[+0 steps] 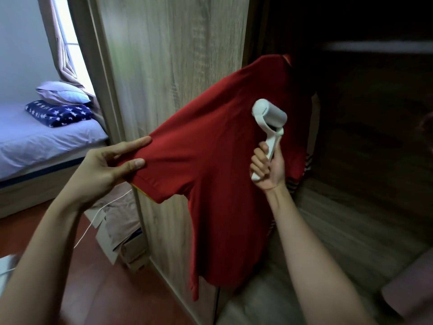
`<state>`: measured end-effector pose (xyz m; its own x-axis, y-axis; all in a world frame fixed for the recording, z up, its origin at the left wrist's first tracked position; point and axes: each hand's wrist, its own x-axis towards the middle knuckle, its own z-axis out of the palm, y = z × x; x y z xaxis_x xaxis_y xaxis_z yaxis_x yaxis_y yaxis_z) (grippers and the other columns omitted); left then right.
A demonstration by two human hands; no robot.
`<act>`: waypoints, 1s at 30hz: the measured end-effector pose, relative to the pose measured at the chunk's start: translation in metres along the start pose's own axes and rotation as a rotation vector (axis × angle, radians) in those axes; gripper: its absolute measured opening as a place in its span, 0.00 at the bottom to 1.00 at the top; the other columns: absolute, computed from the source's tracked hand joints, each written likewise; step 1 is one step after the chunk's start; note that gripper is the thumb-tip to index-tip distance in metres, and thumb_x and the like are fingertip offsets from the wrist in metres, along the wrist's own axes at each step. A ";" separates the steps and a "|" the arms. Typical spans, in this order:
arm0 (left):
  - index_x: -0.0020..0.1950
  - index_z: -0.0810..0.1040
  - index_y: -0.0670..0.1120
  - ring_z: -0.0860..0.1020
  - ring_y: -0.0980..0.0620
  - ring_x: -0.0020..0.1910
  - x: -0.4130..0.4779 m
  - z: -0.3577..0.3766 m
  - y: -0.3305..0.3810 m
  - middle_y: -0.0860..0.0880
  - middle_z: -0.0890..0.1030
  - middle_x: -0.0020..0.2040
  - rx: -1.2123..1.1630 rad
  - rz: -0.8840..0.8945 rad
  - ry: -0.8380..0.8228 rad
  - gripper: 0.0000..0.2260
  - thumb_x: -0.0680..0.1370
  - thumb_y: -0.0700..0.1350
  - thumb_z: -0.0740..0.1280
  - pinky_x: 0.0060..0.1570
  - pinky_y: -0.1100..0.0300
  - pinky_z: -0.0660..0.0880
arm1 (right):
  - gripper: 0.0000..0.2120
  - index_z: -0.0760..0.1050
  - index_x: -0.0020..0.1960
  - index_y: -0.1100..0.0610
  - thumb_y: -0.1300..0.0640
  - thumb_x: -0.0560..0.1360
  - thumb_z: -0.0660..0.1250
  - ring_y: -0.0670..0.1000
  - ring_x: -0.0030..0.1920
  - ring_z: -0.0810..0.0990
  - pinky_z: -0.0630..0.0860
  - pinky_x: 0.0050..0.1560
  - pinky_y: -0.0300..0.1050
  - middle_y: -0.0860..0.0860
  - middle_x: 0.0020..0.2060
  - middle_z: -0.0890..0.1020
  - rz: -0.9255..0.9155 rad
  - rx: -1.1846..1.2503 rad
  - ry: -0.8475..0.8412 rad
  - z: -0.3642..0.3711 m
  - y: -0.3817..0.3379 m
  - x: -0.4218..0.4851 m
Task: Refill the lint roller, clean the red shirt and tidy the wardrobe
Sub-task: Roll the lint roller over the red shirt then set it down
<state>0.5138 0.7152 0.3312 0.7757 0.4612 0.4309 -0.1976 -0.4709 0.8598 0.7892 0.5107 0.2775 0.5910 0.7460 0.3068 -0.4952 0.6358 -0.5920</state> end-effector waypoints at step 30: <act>0.68 0.74 0.44 0.77 0.68 0.53 0.006 -0.007 -0.001 0.62 0.78 0.58 0.055 0.085 -0.044 0.22 0.74 0.36 0.69 0.54 0.73 0.72 | 0.25 0.80 0.40 0.57 0.36 0.71 0.59 0.44 0.18 0.65 0.57 0.20 0.35 0.49 0.21 0.71 0.065 -0.714 0.190 0.024 0.101 -0.066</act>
<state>0.5147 0.7234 0.3350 0.7834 0.3851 0.4878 -0.2312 -0.5481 0.8038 0.6850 0.5305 0.2155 0.7065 0.6897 0.1584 -0.0371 0.2597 -0.9650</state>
